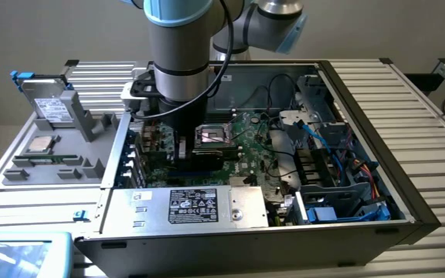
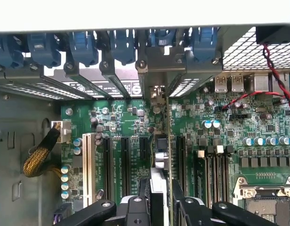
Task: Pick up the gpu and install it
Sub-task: 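Insert the gpu into the slot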
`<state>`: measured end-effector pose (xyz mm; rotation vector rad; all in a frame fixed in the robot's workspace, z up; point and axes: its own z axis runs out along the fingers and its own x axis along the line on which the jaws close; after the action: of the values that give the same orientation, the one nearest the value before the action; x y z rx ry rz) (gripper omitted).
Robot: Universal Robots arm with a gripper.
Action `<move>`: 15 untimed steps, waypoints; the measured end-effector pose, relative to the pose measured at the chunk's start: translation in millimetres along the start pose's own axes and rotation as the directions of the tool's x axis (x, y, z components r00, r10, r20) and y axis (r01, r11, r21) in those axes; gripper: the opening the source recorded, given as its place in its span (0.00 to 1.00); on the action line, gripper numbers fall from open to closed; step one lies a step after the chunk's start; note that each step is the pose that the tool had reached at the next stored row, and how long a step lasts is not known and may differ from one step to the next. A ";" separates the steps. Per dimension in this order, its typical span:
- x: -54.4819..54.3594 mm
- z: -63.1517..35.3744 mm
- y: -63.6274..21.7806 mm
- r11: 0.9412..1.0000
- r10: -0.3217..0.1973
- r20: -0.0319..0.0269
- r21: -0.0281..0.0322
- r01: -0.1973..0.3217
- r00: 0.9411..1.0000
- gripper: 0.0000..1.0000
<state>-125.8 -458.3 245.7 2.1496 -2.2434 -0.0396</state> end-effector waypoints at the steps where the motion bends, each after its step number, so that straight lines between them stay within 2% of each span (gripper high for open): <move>1: 0.0 0.0 0.0 1.000 0.000 0.000 0.000 0.000 1.000 0.29; 6: -1.3 0.4 0.2 1.000 0.000 0.000 -0.001 0.000 1.000 0.29; 10: -1.2 0.8 0.1 1.000 0.000 0.000 -0.006 0.000 1.000 0.29; 15: -1.1 1.0 0.0 1.000 0.000 0.000 -0.006 0.000 1.000 0.29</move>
<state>-125.8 -457.2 244.7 2.1463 -2.2403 -0.0467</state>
